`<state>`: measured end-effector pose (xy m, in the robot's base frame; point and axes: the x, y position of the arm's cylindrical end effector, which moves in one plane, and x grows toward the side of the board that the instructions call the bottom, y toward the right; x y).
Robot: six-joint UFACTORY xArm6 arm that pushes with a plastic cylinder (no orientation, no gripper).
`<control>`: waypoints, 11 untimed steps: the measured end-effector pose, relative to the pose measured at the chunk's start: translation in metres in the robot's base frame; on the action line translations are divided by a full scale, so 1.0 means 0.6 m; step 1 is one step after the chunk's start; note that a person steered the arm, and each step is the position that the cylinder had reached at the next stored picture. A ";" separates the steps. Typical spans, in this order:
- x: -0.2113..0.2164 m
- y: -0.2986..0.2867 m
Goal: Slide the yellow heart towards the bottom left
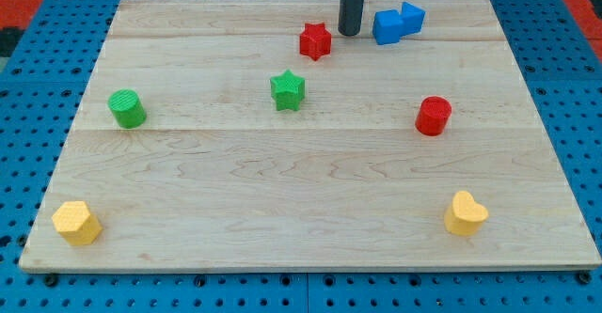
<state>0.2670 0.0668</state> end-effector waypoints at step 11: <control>0.512 -0.065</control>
<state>0.5744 0.0280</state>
